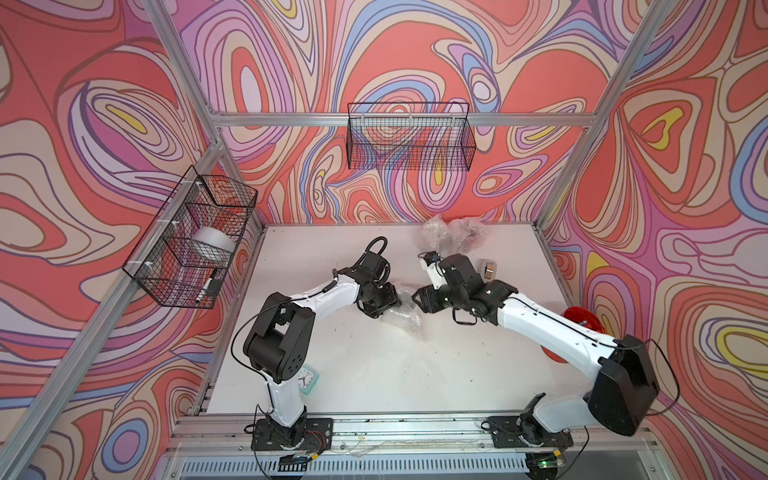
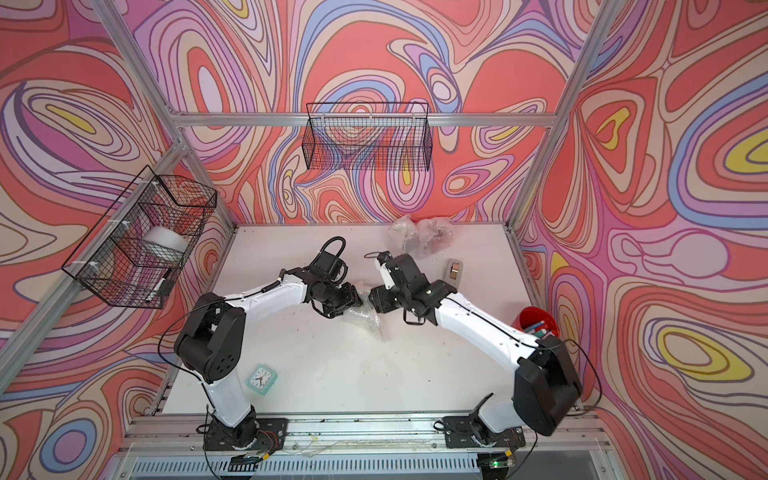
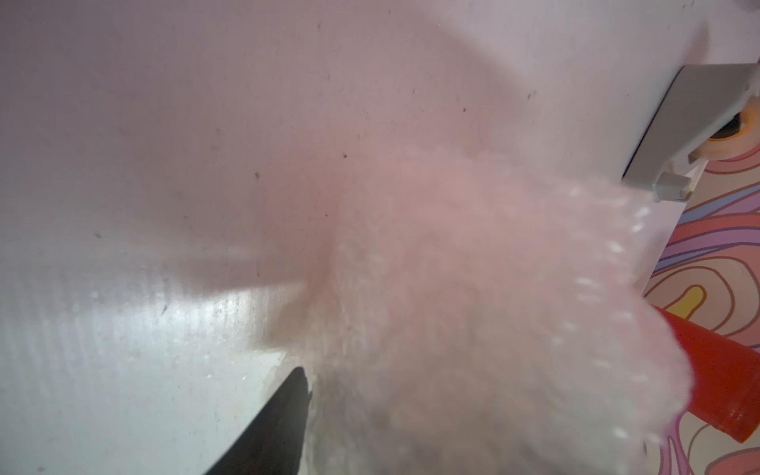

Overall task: Wrap mugs in bubble wrap
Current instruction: Stick the tape on the bubble wrap, then move the bubble wrap to the center of the board.

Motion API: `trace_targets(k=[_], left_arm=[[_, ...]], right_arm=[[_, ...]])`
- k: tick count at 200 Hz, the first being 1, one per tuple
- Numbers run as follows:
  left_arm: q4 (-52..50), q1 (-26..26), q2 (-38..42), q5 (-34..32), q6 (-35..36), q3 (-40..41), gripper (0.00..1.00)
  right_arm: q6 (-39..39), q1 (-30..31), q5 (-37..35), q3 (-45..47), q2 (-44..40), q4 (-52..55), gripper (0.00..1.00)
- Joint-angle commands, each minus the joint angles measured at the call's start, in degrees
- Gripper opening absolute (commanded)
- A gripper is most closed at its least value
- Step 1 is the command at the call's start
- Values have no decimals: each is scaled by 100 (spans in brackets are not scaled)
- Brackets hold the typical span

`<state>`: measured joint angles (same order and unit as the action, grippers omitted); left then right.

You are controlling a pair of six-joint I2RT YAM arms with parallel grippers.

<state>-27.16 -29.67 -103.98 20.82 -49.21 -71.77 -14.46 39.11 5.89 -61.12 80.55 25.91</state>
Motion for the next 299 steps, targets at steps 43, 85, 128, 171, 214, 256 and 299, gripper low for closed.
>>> trace_targets(k=[43, 85, 128, 171, 214, 256, 299], left_arm=[[-984, 173, 838, -858, 166, -248, 66], [-916, 541, 1691, -1010, 251, 404, 66], [-1146, 1116, 2377, -1010, 565, 910, 67], [-1305, 1498, 2765, -971, 777, 1078, 67], [-925, 1558, 3208, -868, 1000, 1368, 79], [-595, 1588, 3564, -1105, 1277, 1533, 94], [178, 1606, 4597, -2709, 1870, 2330, 100]], right_arm=[[271, 452, -290, 656, 359, -281, 78], [267, 457, -494, 170, 1333, -543, 73], [-256, 413, -1223, -941, 2422, -612, 53], [-801, -70, -1460, -2611, 3955, -197, 43], [-594, -644, -1509, -4444, 5166, 221, 43], [-199, -835, -976, -6084, 5793, 839, 48], [-170, -842, -318, -3367, 3305, -998, 73]])
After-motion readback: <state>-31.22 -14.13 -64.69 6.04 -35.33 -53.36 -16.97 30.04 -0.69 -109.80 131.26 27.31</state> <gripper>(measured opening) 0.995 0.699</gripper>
